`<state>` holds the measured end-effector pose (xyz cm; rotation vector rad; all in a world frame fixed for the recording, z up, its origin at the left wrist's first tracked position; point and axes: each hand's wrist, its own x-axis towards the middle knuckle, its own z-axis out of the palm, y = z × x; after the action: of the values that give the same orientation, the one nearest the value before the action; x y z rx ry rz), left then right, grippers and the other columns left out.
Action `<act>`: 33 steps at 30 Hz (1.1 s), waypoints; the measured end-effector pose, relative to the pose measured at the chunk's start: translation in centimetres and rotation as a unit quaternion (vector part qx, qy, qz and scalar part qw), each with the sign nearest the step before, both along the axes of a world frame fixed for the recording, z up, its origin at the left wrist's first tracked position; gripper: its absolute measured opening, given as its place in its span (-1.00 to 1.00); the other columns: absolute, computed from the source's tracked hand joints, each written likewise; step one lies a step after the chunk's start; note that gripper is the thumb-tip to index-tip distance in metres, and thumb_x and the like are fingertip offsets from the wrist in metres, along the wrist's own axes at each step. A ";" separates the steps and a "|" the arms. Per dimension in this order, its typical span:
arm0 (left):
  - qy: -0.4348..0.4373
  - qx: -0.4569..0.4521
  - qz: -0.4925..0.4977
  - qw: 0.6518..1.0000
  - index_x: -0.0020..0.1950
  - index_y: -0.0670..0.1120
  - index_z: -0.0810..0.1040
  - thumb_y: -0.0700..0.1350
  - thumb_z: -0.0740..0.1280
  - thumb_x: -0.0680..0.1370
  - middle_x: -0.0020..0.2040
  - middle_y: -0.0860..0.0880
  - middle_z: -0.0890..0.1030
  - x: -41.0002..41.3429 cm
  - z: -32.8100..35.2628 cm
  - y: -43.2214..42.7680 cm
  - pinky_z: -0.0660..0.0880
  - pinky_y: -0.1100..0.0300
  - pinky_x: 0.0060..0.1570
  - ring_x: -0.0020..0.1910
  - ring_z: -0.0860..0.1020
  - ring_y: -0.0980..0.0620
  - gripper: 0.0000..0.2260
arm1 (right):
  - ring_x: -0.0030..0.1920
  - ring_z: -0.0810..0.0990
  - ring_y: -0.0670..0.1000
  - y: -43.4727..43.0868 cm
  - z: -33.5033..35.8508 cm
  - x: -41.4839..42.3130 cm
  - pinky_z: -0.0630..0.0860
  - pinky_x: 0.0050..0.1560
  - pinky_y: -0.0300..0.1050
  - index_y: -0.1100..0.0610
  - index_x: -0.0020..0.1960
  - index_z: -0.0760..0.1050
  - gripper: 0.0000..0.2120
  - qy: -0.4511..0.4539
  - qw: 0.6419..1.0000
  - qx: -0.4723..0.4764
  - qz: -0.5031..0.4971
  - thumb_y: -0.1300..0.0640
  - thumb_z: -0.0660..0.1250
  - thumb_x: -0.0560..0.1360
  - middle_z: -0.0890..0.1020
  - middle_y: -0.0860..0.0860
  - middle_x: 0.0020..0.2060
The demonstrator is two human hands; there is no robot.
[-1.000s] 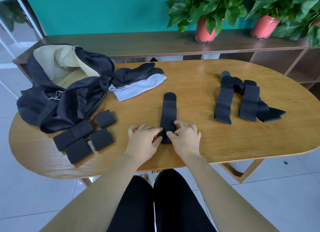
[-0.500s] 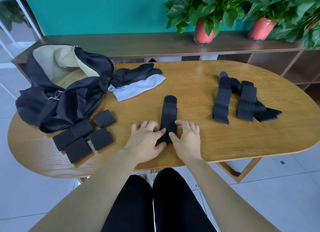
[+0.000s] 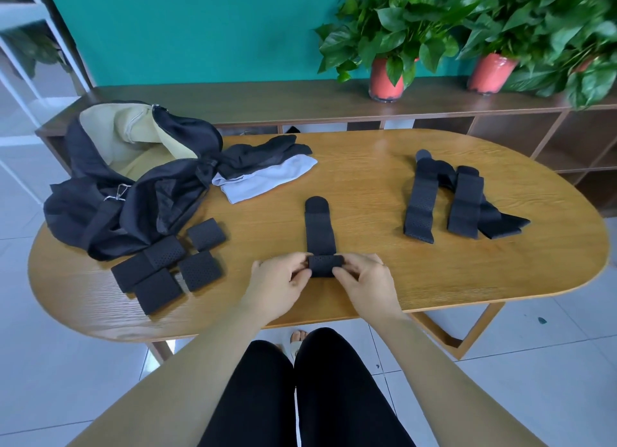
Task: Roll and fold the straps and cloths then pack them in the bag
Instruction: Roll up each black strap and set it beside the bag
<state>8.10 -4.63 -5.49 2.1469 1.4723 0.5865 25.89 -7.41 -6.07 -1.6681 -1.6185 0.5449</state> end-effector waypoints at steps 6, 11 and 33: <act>-0.046 0.035 0.100 0.993 0.05 -0.11 0.60 -0.12 0.31 0.57 -0.08 -0.03 0.68 2.0 -0.3 0.0 0.57 0.02 -0.08 -0.09 0.62 0.00 -0.87 | -0.03 0.54 0.00 0.8 -0.3 -1.6 0.48 -0.12 -0.13 0.11 -0.02 0.63 -0.88 0.035 0.995 0.007 -0.096 0.11 0.38 0.49 0.62 -0.05 -0.23; 0.041 0.057 0.123 0.990 -0.17 -0.09 0.55 -0.05 0.29 0.57 -0.32 -0.02 0.57 2.4 -0.2 0.5 0.53 0.04 -0.30 -0.33 0.53 -0.03 -0.83 | 0.02 0.45 -0.02 1.5 -0.5 -2.0 0.32 -0.19 -0.21 0.14 -0.03 0.64 -0.86 -0.015 0.992 0.013 -0.128 0.10 0.37 0.50 0.65 0.01 -0.20; 0.180 0.099 -0.024 0.978 0.44 0.06 0.38 -0.06 0.15 0.59 0.47 0.13 0.32 1.7 -0.4 1.6 -0.04 0.09 0.30 0.47 0.18 0.18 -0.60 | 0.10 0.40 -0.02 2.5 -1.5 -1.9 0.38 -0.15 -0.19 0.02 0.28 0.50 -0.66 -0.116 0.986 -0.009 -0.120 0.03 0.32 0.52 0.56 -0.04 0.03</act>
<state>9.85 -3.07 -5.85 2.5411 1.5946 0.3515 24.00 -4.89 -7.58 -1.9659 -1.5444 0.2527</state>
